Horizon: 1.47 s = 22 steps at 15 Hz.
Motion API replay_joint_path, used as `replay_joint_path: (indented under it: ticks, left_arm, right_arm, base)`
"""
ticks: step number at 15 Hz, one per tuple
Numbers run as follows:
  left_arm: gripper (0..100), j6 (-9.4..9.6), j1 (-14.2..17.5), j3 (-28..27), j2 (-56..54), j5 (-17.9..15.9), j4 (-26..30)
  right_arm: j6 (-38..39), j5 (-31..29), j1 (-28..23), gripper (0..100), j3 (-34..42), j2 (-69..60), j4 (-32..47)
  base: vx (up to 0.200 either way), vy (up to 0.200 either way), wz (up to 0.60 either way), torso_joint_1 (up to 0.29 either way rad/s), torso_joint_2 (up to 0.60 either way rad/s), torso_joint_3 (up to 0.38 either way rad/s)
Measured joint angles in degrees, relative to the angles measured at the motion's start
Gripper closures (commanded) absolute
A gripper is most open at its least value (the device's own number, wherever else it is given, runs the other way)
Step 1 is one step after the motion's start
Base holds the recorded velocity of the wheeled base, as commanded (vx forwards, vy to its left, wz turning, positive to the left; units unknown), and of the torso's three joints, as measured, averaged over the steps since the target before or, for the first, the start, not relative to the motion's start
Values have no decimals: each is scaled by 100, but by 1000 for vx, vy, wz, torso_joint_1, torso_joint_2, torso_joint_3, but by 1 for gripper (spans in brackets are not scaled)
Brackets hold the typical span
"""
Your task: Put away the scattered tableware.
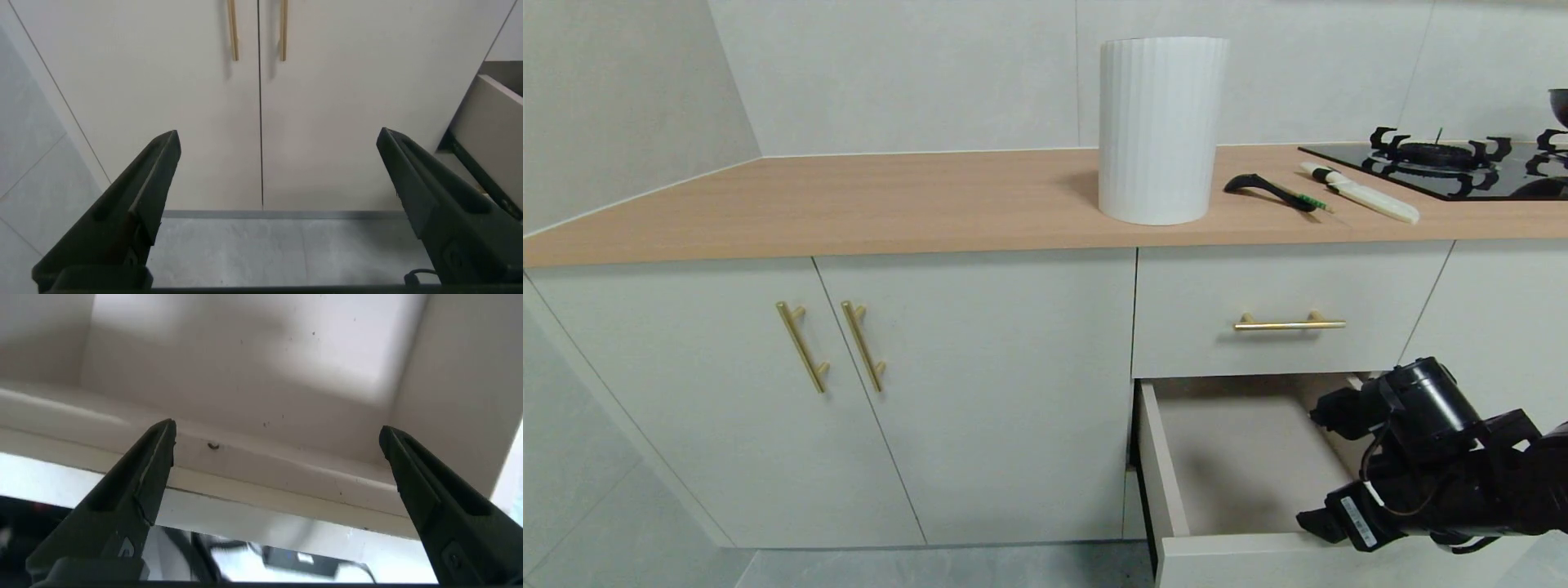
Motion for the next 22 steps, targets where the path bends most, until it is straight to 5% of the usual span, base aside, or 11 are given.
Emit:
replay_joint_path:
  ticks: [11,15,19,22]
  left_arm:
    - [0,-2,0,0,0,0,0]
    - [0,0,-2,0,0,1,0]
    - [0,0,0,0,0,0,0]
    - [0,0,0,0,0,0,0]
  right_arm:
    - [-506,2,545,0,-358,-585,2697]
    - [-389,-9,631,0,-535,-585,2782]
    - [1230,15,600,0,-1189,-566,2415]
    - [1485,15,477,0,-1406,-681,1977]
  base:
    - [0,0,0,0,0,0]
    - [0,0,0,0,0,0]
    - [0,0,0,0,0,0]
    - [0,0,0,0,0,0]
